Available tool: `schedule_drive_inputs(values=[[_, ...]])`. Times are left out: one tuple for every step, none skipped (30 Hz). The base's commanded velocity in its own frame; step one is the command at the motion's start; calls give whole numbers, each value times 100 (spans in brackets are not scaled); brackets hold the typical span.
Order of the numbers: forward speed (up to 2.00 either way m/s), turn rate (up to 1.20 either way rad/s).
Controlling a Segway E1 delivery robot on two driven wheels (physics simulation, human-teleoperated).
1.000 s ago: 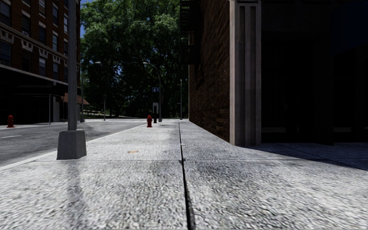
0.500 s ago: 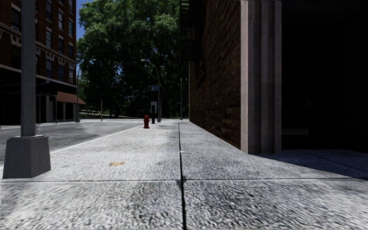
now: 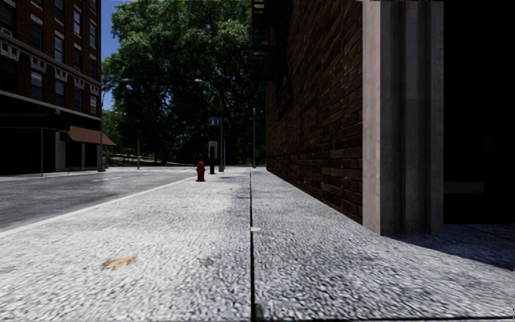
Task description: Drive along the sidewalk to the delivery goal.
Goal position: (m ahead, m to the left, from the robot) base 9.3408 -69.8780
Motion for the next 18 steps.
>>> schedule_drive_inputs(values=[[195, 18], [195, 18], [195, 18], [195, 18], [195, 11], [195, 0], [195, 0], [195, 0], [195, 0], [195, 0], [195, 0], [195, 0], [195, 0], [195, 0], [195, 0], [195, 0], [195, 0], [195, 0]])
